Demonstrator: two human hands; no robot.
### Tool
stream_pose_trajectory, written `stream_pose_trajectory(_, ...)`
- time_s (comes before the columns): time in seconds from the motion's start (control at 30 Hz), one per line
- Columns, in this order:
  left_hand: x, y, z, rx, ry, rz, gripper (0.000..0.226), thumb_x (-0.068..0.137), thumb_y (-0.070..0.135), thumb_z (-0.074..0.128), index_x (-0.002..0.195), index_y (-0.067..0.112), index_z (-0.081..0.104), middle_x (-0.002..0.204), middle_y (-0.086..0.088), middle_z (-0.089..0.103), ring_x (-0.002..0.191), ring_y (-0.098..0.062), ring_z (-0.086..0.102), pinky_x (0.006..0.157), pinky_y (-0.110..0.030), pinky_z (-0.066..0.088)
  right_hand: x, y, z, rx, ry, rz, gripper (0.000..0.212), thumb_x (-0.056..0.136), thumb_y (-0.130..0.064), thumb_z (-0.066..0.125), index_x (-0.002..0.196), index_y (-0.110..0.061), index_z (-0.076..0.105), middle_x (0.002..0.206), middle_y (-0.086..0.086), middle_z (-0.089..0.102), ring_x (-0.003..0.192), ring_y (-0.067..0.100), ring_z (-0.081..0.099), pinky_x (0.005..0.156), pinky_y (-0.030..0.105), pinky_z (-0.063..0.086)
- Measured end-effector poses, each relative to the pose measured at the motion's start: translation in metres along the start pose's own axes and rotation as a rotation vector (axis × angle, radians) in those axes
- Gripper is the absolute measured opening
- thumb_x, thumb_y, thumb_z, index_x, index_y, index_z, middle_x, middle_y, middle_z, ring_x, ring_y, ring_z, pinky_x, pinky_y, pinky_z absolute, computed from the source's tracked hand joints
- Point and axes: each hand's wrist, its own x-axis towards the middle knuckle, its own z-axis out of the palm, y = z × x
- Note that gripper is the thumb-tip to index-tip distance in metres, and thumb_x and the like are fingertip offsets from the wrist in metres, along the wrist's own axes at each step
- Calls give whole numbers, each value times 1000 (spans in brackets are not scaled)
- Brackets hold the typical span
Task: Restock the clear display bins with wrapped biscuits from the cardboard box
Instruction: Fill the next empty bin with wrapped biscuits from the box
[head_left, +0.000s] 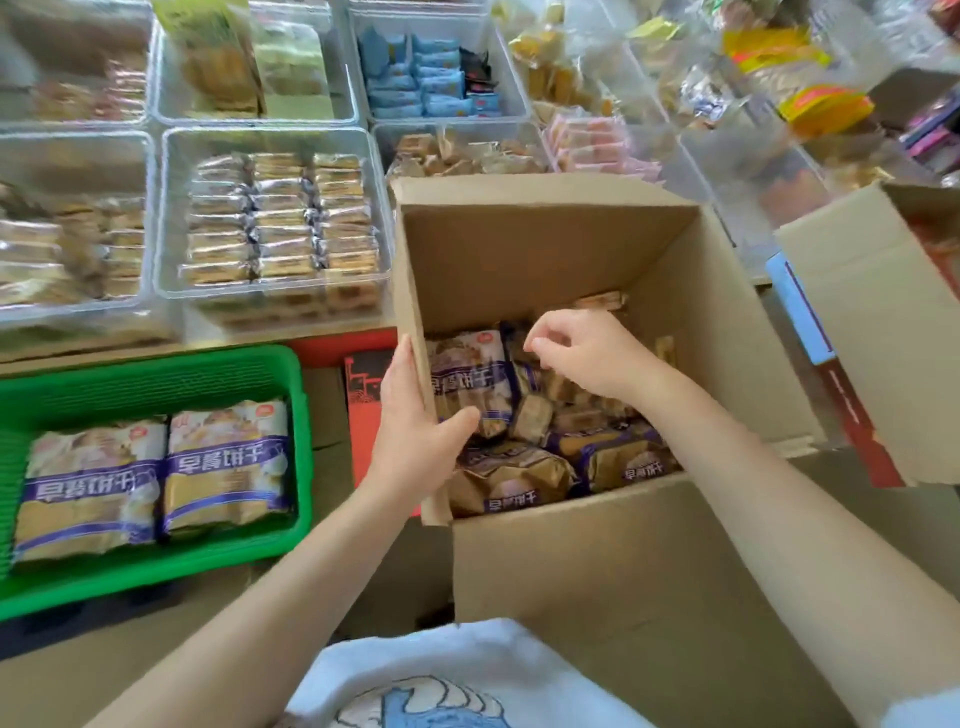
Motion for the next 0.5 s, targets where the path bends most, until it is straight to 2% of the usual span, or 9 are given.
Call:
stream_pose_trajectory(0.07,1,2,1,-66,32,-83,96,72,31,68,153,48,20,156,11,36,143,-14,37,116,-51,38,8,9,6,-82,-141,-20,21,101,-33,54,112,-23,69,110,-3,67,97,15,61,82,33,54)
stream_pose_trajectory(0.1,0,4,0,-86,26,-101,94,72,28,66,153,47,22,154,11,39,141,-14,40,115,-48,39,14,10,12,-141,-212,-50,22,100,-34,57,114,-22,68,113,-3,66,97,13,60,76,28,51)
stream_pose_trajectory(0.17,-3,9,1,-122,9,-71,87,78,18,66,151,43,26,148,14,43,139,-12,41,115,-38,37,29,9,33,-277,-367,-110,28,98,-39,61,120,-22,65,115,-2,64,96,13,59,67,21,45)
stream_pose_trajectory(0.2,-4,11,2,-128,9,-50,83,83,12,65,149,44,27,143,17,45,137,-10,42,112,-33,37,36,10,48,-335,-453,-128,36,96,-43,64,125,-22,63,119,-2,63,99,14,59,69,21,47)
stream_pose_trajectory(0.27,-4,14,5,-123,23,-36,81,89,1,61,148,44,26,137,19,47,133,-7,44,104,-26,37,46,14,83,-427,-632,-137,64,88,-56,68,141,-25,51,135,-1,58,115,19,58,89,31,53)
stream_pose_trajectory(0.33,-4,12,6,-114,40,-53,83,92,-4,57,154,39,24,143,15,45,132,-7,44,97,-19,39,48,22,112,-513,-795,-145,92,79,-66,72,154,-31,32,153,0,44,136,26,47,107,45,46)
stream_pose_trajectory(0.4,-4,10,6,-106,41,-63,85,93,-3,58,157,38,20,150,12,41,135,-8,43,99,-19,40,50,30,126,-572,-862,-191,103,76,-67,73,158,-32,23,160,1,34,145,28,36,114,49,39)
stream_pose_trajectory(0.5,-3,7,6,-117,50,-61,87,90,4,63,157,37,19,156,10,37,140,-9,39,111,-30,35,57,29,123,-641,-788,-315,105,72,-65,78,156,-28,28,152,2,45,133,28,49,102,41,49)
